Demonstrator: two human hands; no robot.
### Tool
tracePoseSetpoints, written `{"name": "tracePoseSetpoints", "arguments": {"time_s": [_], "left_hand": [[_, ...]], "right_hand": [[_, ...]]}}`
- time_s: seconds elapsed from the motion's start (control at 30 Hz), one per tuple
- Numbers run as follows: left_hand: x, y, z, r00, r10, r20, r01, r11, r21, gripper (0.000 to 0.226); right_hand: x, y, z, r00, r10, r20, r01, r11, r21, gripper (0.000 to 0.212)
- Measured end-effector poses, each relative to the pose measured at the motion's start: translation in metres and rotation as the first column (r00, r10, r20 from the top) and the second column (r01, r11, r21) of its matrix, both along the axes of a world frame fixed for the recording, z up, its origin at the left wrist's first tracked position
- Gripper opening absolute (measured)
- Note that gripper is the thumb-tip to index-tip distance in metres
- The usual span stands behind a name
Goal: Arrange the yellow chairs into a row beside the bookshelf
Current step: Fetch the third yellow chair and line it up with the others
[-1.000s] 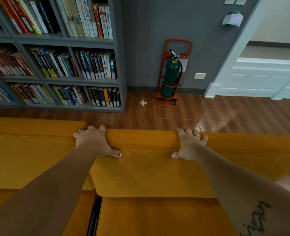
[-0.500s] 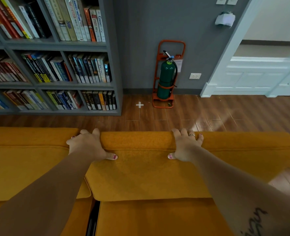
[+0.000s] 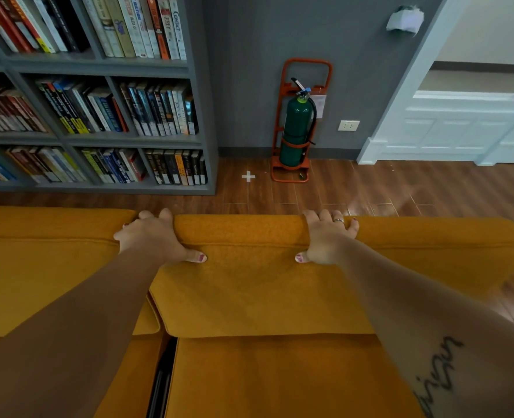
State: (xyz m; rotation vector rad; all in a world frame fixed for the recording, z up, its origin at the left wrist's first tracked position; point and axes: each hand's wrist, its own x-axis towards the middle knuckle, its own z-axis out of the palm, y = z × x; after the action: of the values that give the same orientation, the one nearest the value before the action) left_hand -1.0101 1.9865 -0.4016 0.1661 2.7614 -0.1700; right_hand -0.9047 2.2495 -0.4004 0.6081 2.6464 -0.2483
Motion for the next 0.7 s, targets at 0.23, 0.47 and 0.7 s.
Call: {"name": "tracePoseSetpoints", "arguments": {"time_s": [0.23,0.47,0.7], "left_hand": [[0.008,0.008,0.007,0.997,0.064,0.051,-0.064,0.998,0.001,0.124],[0.009,0.041,0.007,0.970,-0.239,0.046,0.243,0.957,-0.158,0.121],[0.019,0.044,0.002,0.951,-0.307,0.024,0.307,0.938,-0.160,0.120]], "right_hand": [[0.001,0.007,0.009,0.999,0.041,0.024,-0.040,0.998,-0.051,0.107],[0.016,0.049,0.009,0.999,0.033,-0.037,-0.036,0.995,-0.091,0.081],[0.043,0.101,0.007,0.987,-0.151,-0.055,0.154,0.986,0.067,0.083]]}}
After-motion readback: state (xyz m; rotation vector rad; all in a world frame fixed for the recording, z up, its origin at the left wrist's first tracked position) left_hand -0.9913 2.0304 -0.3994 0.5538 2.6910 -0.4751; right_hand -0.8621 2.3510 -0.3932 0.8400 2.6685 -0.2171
